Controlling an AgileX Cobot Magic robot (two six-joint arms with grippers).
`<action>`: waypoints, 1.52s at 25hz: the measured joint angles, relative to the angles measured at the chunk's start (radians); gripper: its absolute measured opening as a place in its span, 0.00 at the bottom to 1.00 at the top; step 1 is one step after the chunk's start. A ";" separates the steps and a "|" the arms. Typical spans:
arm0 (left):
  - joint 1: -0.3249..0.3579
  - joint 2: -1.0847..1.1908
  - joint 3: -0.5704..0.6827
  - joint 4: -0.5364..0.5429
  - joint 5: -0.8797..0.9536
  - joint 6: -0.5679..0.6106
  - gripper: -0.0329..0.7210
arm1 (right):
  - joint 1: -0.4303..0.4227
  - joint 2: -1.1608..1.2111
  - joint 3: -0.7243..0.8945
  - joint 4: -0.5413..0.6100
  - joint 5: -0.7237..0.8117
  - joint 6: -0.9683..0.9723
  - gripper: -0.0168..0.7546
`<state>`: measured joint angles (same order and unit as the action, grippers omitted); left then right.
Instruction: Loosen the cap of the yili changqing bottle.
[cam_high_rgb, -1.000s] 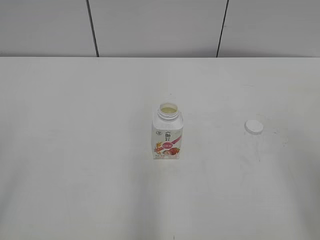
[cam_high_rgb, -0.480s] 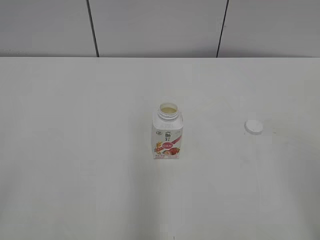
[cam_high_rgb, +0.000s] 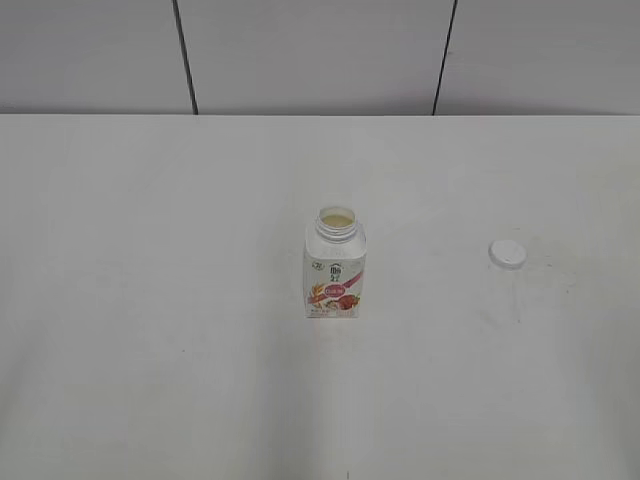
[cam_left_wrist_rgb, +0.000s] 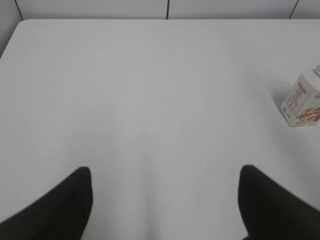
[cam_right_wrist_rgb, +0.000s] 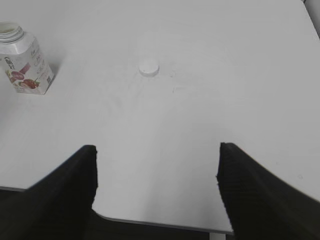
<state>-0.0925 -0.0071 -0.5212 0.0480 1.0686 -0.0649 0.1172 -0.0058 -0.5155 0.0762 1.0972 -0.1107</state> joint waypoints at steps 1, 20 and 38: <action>0.000 0.000 0.000 -0.004 -0.002 0.007 0.76 | 0.000 -0.001 0.000 0.000 0.000 0.000 0.78; 0.000 0.000 0.003 -0.082 -0.007 0.050 0.75 | 0.000 -0.002 0.000 -0.023 0.000 0.024 0.78; 0.071 0.000 0.003 -0.081 -0.008 0.050 0.75 | 0.000 -0.002 0.001 -0.027 -0.001 0.025 0.78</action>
<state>-0.0215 -0.0071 -0.5186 -0.0325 1.0607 -0.0149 0.1172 -0.0078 -0.5143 0.0496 1.0963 -0.0853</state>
